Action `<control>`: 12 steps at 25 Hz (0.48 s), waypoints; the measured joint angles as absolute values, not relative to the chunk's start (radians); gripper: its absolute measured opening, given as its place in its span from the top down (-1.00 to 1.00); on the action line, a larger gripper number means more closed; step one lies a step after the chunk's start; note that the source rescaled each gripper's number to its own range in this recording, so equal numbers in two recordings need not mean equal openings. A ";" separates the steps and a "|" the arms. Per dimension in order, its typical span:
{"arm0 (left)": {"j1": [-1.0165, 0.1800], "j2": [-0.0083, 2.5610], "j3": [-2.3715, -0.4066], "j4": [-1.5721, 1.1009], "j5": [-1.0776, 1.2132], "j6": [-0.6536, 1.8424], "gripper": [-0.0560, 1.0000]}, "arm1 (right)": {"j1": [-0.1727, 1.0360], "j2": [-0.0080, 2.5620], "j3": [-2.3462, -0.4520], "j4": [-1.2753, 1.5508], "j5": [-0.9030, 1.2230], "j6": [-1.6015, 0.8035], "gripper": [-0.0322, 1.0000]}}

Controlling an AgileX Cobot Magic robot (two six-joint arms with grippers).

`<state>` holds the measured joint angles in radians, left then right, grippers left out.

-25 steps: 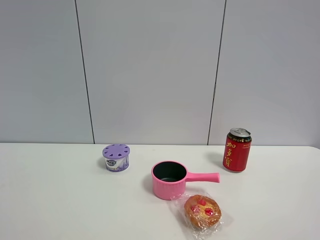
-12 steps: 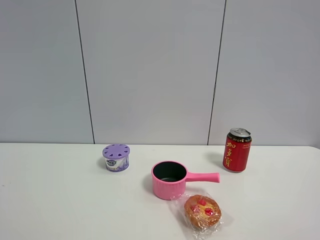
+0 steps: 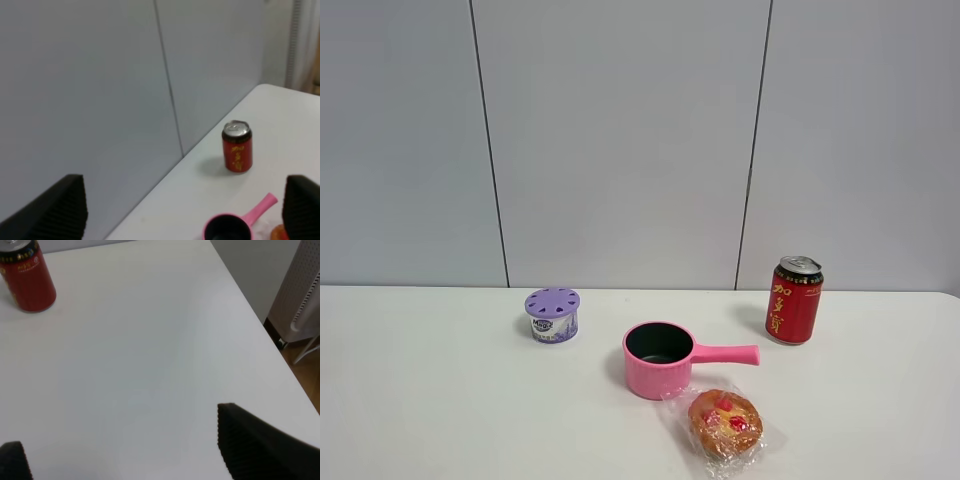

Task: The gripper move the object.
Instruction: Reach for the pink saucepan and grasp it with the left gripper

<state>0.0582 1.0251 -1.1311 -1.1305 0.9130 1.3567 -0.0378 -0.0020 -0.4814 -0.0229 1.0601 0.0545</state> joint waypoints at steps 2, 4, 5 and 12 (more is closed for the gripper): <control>0.058 1.138 -1.161 -1.212 0.926 1.488 -1.00 | -0.038 -0.002 -0.481 -0.023 1.060 0.054 -1.00; 0.058 1.231 -1.186 -1.278 0.938 1.585 -1.00 | -0.038 -0.002 -0.481 -0.023 1.060 0.054 -1.00; 0.057 1.261 -1.198 -1.298 0.939 1.625 -1.00 | -0.038 -0.002 -0.481 -0.023 1.060 0.054 -1.00; -0.100 1.404 -1.262 -1.344 0.812 1.855 -1.00 | -0.038 -0.002 -0.481 -0.023 1.060 0.054 -1.00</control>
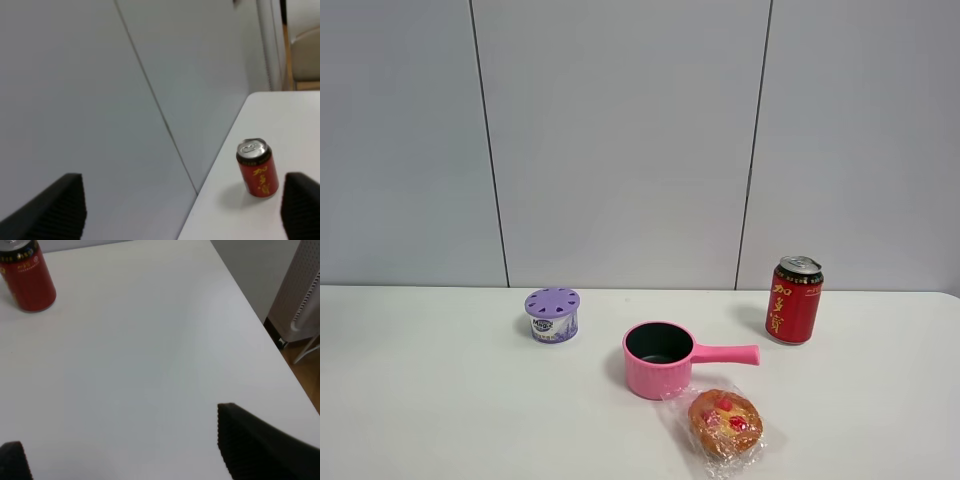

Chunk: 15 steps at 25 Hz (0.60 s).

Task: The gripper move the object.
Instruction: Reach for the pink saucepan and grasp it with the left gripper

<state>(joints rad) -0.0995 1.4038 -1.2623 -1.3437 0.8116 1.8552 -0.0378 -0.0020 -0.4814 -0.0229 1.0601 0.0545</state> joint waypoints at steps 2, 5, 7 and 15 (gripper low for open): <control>-0.152 1.430 -1.263 -1.346 0.739 1.906 -1.00 | -0.038 -0.002 -0.481 -0.023 1.060 0.054 -1.00; -0.247 1.471 -1.263 -1.346 0.589 1.949 -1.00 | -0.038 -0.002 -0.481 -0.023 1.060 0.054 -1.00; -0.321 1.499 -1.263 -1.339 0.494 1.957 -1.00 | -0.038 -0.002 -0.481 -0.023 1.060 0.054 -1.00; -0.571 1.604 -1.274 -1.226 0.265 1.927 -0.86 | -0.038 -0.002 -0.481 -0.023 1.060 0.054 -1.00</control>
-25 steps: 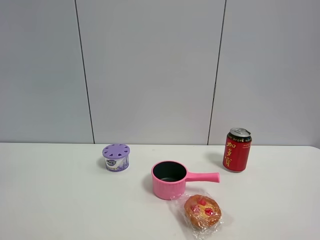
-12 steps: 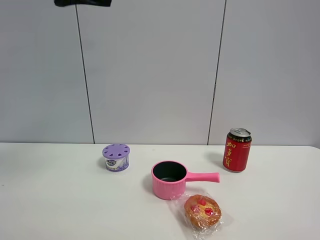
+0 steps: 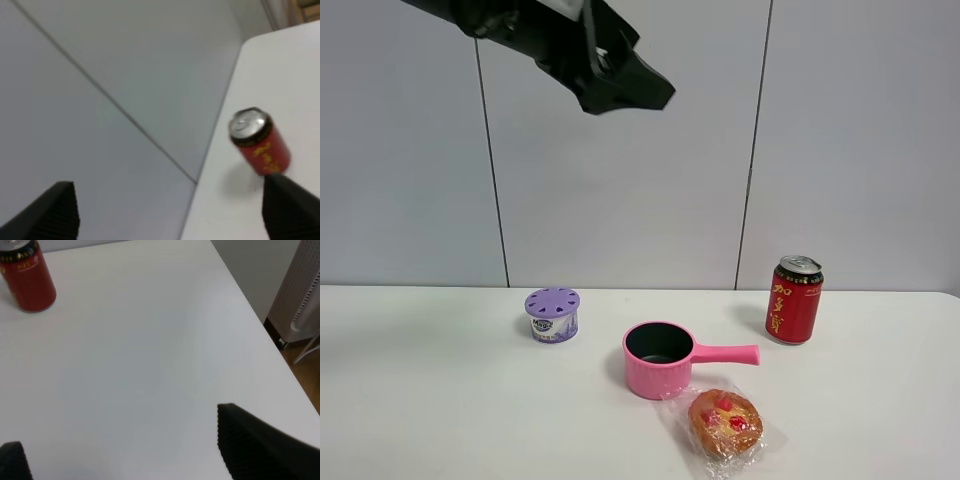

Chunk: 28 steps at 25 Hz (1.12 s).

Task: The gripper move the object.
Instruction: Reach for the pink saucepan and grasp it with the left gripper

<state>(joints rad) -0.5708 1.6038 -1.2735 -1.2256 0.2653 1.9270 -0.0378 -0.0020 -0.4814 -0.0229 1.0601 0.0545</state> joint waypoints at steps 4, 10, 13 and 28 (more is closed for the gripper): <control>-0.579 1.697 -1.336 -1.225 0.311 1.824 -0.86 | -0.038 -0.002 -0.481 -0.023 1.060 0.054 -1.00; -0.579 1.848 -1.514 -1.154 0.475 1.598 -0.86 | -0.038 -0.002 -0.481 -0.023 1.060 0.054 -1.00; -0.582 1.923 -1.614 -1.031 0.608 1.482 -0.86 | -0.038 -0.002 -0.481 -0.023 1.060 0.054 -1.00; -0.663 2.209 -1.707 -0.580 0.697 1.380 -0.86 | -0.038 -0.002 -0.481 -0.023 1.060 0.054 -1.00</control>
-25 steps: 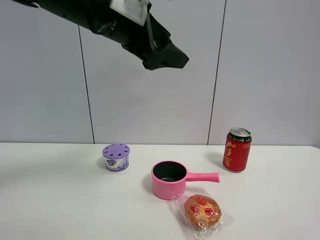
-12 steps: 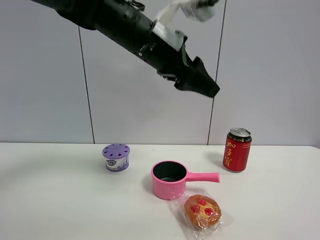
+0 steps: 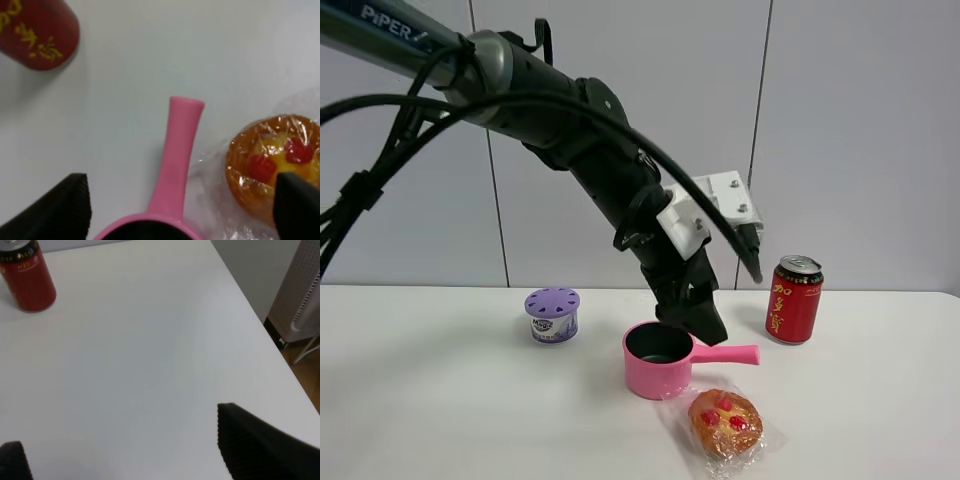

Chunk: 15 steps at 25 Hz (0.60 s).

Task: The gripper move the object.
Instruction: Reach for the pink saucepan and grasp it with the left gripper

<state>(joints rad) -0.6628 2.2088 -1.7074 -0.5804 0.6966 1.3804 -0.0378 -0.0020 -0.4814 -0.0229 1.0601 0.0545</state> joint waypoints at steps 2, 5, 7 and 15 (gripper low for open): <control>-0.669 2.223 -1.707 -0.584 0.674 1.412 -0.86 | -0.038 -0.002 -0.481 -0.023 1.060 0.054 -1.00; -0.674 2.247 -1.707 -0.607 0.649 1.447 -0.86 | -0.038 -0.002 -0.481 -0.023 1.060 0.054 -1.00; -0.678 2.261 -1.707 -0.619 0.632 1.471 -0.85 | -0.038 -0.002 -0.481 -0.023 1.060 0.054 -1.00; -0.683 2.298 -1.707 -0.634 0.551 1.514 -0.85 | -0.038 -0.002 -0.481 -0.023 1.060 0.054 -1.00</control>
<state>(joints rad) -0.6831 2.2983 -1.7074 -0.6339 0.5510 1.5144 -0.0378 -0.0020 -0.4814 -0.0229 1.0601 0.0545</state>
